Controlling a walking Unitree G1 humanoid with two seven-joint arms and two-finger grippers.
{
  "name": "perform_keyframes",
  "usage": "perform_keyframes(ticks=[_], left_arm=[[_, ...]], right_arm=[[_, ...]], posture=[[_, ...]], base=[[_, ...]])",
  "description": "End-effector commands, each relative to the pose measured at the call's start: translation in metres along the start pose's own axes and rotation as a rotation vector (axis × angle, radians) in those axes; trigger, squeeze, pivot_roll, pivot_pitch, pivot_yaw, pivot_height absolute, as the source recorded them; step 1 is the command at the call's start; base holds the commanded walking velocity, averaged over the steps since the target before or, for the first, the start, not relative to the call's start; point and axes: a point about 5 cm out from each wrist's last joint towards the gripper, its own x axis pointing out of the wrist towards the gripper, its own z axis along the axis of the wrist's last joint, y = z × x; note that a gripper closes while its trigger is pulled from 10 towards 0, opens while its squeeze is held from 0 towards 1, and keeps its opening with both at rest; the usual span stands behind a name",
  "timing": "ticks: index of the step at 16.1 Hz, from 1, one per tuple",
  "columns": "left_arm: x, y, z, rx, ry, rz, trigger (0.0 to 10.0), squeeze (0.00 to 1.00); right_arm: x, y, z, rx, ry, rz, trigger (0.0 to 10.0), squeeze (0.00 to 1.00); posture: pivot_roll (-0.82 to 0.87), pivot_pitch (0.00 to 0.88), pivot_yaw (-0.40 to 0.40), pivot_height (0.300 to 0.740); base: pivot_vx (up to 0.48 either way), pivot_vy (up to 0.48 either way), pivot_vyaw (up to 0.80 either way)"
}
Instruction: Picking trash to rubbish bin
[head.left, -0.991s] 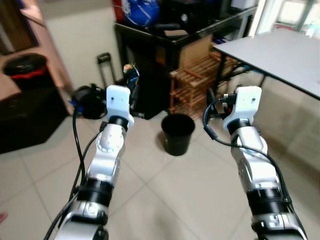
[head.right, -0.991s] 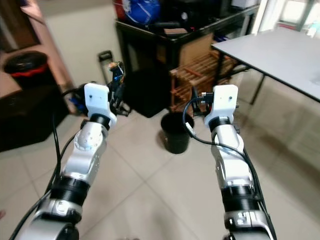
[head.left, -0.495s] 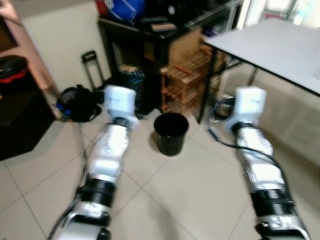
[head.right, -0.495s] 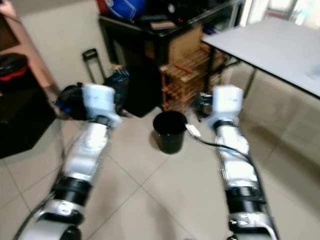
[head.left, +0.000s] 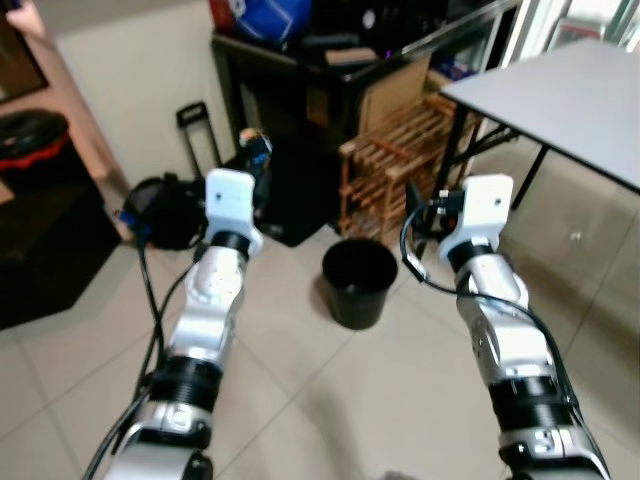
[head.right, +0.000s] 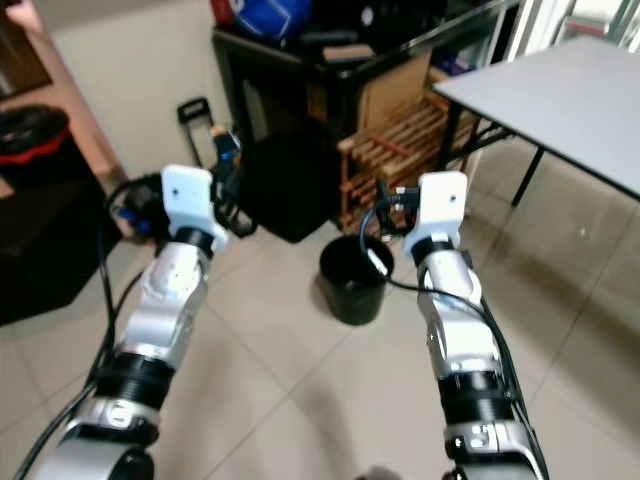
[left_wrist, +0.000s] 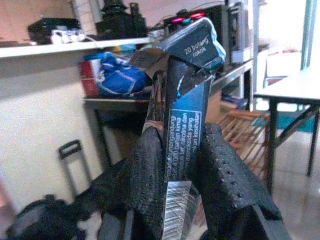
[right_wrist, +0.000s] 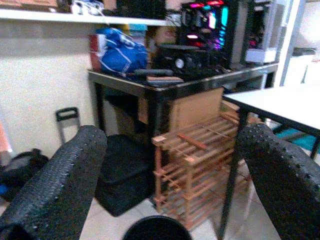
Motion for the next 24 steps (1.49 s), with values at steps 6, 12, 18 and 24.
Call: perform_keyframes(ticks=[6,12,18,24], left_arm=[[0.0016,0.0037,0.0039,0.015,-0.01,0.002,10.0,0.0],[0.0013,0.0038,0.0037,0.016,-0.01,-0.003,10.0,0.0],[0.0027,0.0028,0.0053,0.017,-0.013,-0.006,10.0,0.0],[0.0027,0.0038,0.0045,0.018,-0.009,-0.002,10.0,0.0]], right_arm=[[0.0028,0.0013,0.0057,0.009,-0.024,-0.005,10.0,0.0],[0.0023,0.0039,0.0046,0.023,-0.023,0.008,10.0,0.0],[0.0025,0.0038,0.0038,0.018,-0.019,0.008,10.0,0.0],[0.0033,0.0047,0.0024,0.037,-0.01,0.008,10.0,0.0]], posture=[[-0.06,0.054,0.05,0.74],[-0.06,0.046,0.054,0.74],[-0.06,0.047,0.054,0.74],[-0.06,0.053,0.052,0.74]], base=[[0.467,0.0,-0.4],[0.467,0.0,0.0],[0.467,0.0,0.0],[0.467,0.0,-0.36]])
